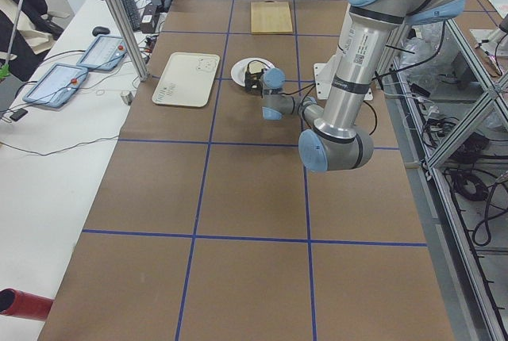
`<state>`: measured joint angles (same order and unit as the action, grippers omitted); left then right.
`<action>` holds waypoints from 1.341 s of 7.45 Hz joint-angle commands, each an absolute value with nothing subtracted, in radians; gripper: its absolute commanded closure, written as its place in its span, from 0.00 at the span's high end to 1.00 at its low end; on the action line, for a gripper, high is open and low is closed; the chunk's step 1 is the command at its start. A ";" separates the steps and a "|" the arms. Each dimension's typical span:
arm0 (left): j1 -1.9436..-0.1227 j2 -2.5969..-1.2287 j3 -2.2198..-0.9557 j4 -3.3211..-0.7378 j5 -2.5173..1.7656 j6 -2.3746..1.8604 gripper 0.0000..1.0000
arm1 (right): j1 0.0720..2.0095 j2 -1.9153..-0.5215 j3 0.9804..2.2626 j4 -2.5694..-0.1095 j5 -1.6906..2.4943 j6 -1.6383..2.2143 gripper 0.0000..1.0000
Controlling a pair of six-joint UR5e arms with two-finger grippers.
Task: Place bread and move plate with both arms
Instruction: 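Move the left gripper toward the plate rim nearest it while the right arm withdraws, then close the left gripper on the white plate rim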
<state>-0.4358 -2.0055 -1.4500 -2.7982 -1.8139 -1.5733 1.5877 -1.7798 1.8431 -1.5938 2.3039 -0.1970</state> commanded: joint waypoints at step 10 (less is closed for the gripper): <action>-0.437 -2.042 -1.410 -2.922 -1.809 -1.696 0.00 | 1.588 -1.786 1.842 -1.592 2.303 -0.190 1.00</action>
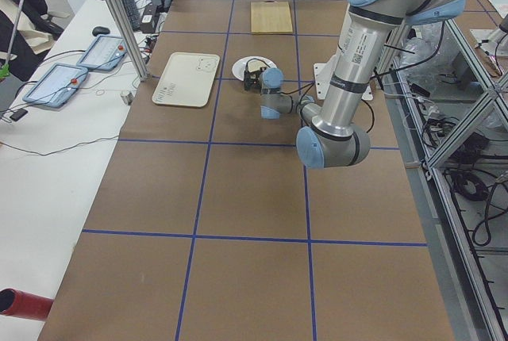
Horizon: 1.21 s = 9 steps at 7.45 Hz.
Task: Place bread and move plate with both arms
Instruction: 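Slide the white plate with the left gripper onto the cream tray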
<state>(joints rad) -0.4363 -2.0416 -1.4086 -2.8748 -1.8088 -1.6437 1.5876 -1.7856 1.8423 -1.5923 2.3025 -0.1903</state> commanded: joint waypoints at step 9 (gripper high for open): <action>-0.583 -2.233 -1.237 -2.888 -1.573 -1.986 0.00 | 1.595 -1.795 1.838 -1.594 2.301 -0.184 1.00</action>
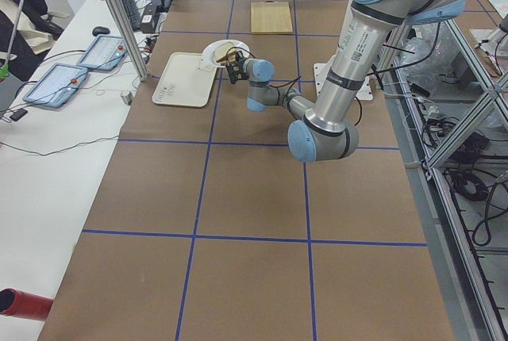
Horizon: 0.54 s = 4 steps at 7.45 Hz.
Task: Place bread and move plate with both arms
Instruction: 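Slide the white plate with the left gripper onto the cream tray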
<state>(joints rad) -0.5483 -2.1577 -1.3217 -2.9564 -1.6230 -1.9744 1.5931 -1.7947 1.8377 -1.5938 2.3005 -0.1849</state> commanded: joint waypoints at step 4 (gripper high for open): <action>-0.661 -2.410 -0.904 -2.869 -1.555 -1.988 0.00 | 1.603 -1.801 1.836 -1.594 2.303 -0.184 1.00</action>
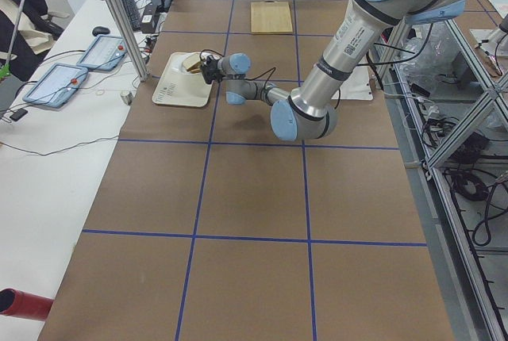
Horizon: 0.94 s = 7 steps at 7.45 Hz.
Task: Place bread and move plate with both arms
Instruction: 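Slide the white plate with the left gripper onto the cream tray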
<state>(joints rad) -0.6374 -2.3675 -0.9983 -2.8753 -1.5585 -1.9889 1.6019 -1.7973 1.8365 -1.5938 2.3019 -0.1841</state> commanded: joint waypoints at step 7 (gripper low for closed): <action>-0.663 -2.306 -1.157 -2.653 -1.552 -1.761 0.98 | 1.605 -1.801 1.836 -1.594 2.303 -0.184 1.00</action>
